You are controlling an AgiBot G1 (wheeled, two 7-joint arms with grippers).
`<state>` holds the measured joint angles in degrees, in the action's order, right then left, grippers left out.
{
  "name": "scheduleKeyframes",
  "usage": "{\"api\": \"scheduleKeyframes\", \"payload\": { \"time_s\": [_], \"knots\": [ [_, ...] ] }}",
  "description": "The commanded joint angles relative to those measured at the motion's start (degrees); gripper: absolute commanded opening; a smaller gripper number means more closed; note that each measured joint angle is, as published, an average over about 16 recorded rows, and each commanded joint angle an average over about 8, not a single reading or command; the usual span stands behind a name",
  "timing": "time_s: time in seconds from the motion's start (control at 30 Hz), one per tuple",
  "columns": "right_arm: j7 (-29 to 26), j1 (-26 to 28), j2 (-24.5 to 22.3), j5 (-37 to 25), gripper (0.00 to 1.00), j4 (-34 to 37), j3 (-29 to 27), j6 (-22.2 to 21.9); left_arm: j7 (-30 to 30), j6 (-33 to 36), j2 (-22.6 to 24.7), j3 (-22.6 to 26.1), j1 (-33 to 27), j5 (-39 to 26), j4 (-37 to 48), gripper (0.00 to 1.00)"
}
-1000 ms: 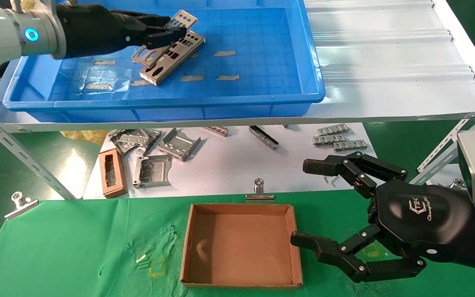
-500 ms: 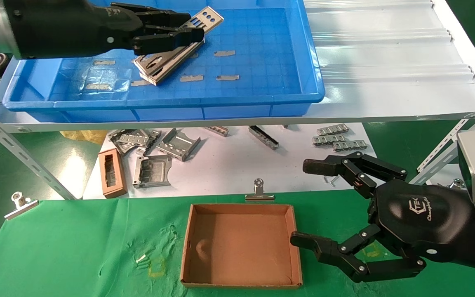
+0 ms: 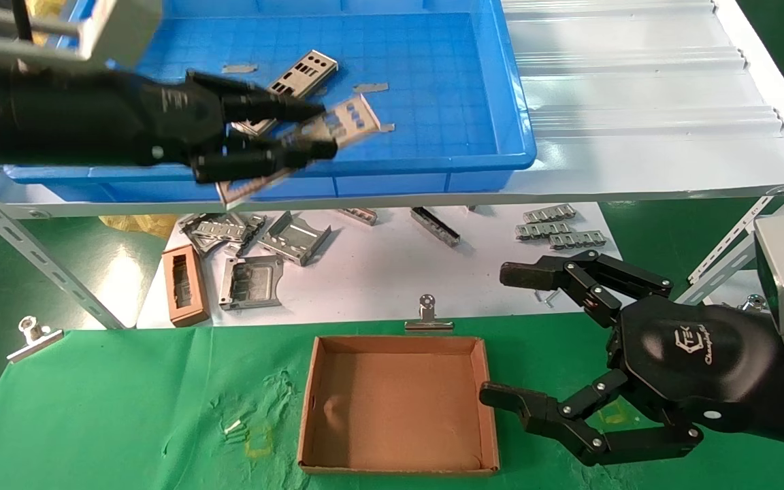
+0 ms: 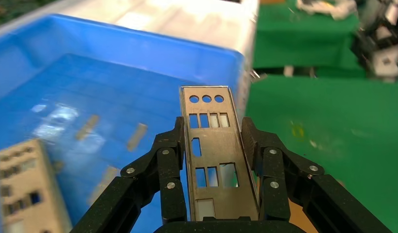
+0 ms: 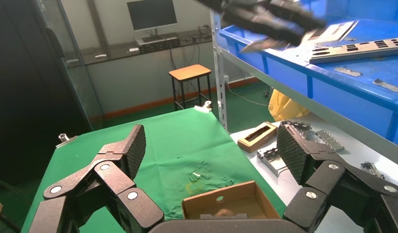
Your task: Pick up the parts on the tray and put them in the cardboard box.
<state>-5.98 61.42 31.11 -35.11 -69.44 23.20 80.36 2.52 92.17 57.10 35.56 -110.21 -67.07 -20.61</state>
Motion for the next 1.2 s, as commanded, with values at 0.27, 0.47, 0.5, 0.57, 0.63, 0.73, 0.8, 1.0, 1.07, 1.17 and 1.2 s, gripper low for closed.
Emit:
{"api": "scheduleKeyframes", "payload": {
  "time_s": [0.27, 0.47, 0.5, 0.57, 0.63, 0.73, 0.8, 1.0, 1.07, 1.17, 1.2],
  "knots": [
    [0.0, 0.0, 0.0, 0.0, 1.0, 0.0, 0.0, 0.0, -1.5, -0.5, -10.2, 9.4, 10.6, 13.1, -24.0, 0.0],
    [0.0, 0.0, 0.0, 0.0, 1.0, 0.0, 0.0, 0.0, 3.5, -3.4, -9.8, 14.6, 13.5, 12.1, -26.2, 0.0],
    [0.0, 0.0, 0.0, 0.0, 1.0, 0.0, 0.0, 0.0, 4.8, -4.5, -9.1, 15.2, 14.1, 11.1, -26.0, 0.0],
    [0.0, 0.0, 0.0, 0.0, 1.0, 0.0, 0.0, 0.0, 7.3, -7.0, -7.3, 16.1, 15.7, 9.3, -25.7, 0.0],
    [0.0, 0.0, 0.0, 0.0, 1.0, 0.0, 0.0, 0.0, 9.5, -10.2, -5.4, 16.7, 17.5, 7.7, -25.5, 0.0],
    [0.0, 0.0, 0.0, 0.0, 1.0, 0.0, 0.0, 0.0, 11.7, -15.3, -2.5, 17.3, 20.4, 6.1, -25.7, 0.0],
    [0.0, 0.0, 0.0, 0.0, 1.0, 0.0, 0.0, 0.0, 12.5, -18.6, -0.6, 17.6, 22.0, 5.1, -25.7, 0.0],
    [0.0, 0.0, 0.0, 0.0, 1.0, 0.0, 0.0, 0.0, 15.7, -26.7, 4.7, 18.8, 25.4, 1.8, -24.6, 0.0],
    [0.0, 0.0, 0.0, 0.0, 1.0, 0.0, 0.0, 0.0, 17.4, -28.7, 6.1, 19.2, 26.1, 0.6, -23.9, 0.0],
    [0.0, 0.0, 0.0, 0.0, 1.0, 0.0, 0.0, 0.0, 19.8, -30.8, 7.8, 19.8, 26.8, -1.0, -22.7, 0.17],
    [0.0, 0.0, 0.0, 0.0, 1.0, 0.0, 0.0, 0.0, 20.4, -31.2, 8.2, 19.9, 26.9, -1.4, -22.4, 0.3]
  ]
}}
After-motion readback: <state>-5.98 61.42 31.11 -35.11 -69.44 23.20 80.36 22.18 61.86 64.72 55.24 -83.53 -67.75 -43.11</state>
